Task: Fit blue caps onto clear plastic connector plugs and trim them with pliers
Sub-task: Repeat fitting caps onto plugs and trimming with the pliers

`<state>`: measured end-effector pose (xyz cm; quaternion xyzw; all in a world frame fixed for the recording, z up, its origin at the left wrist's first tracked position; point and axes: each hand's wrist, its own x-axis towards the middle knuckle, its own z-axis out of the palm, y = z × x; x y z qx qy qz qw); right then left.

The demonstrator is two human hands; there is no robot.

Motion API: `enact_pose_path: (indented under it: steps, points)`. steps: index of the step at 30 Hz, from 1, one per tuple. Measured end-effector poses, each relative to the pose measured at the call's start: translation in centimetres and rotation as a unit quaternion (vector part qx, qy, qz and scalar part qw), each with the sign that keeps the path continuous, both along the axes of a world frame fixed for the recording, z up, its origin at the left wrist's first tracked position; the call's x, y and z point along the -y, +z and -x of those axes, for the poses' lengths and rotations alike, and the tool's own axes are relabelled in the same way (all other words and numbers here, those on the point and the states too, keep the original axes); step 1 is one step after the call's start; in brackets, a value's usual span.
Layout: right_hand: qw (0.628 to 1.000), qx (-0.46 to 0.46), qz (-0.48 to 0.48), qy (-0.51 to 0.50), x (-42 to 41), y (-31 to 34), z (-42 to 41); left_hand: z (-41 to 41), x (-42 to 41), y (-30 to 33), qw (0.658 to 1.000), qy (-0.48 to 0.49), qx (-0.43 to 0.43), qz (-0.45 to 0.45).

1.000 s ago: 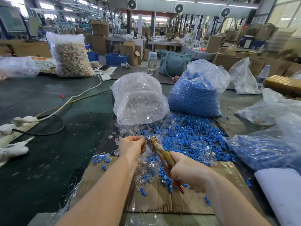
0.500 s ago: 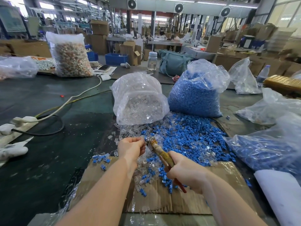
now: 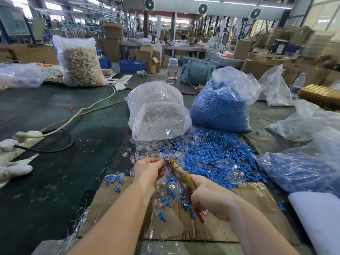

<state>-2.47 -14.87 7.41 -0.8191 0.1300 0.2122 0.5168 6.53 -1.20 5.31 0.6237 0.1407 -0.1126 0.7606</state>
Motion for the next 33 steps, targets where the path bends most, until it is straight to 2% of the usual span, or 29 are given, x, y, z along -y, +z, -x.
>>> enact_pose_path:
  steps: [10, 19, 26, 28, 33]
  points:
    - [0.995, 0.037, 0.089, 0.018, -0.5, -0.3, 0.1, -0.2, 0.3, -0.2, 1.0, 0.008, -0.003, 0.0]
    - [0.998, 0.044, 0.027, -0.034, -0.4, -0.8, 0.3, -0.3, 0.5, -1.3, 0.998, 0.027, -0.029, 0.042]
    - [0.991, 0.102, 0.042, -0.079, 0.4, -2.2, 0.0, 0.6, 0.1, -1.7, 0.999, 0.026, -0.019, 0.032]
    - [0.983, 0.117, 0.07, -0.118, 1.1, -3.0, -0.3, 0.9, -0.2, -1.6, 0.999, 0.014, -0.013, 0.026]
    - [0.942, 0.122, 0.259, -0.175, 3.1, -4.4, -0.6, 1.7, -0.3, -1.7, 1.0, 0.003, 0.001, 0.001]
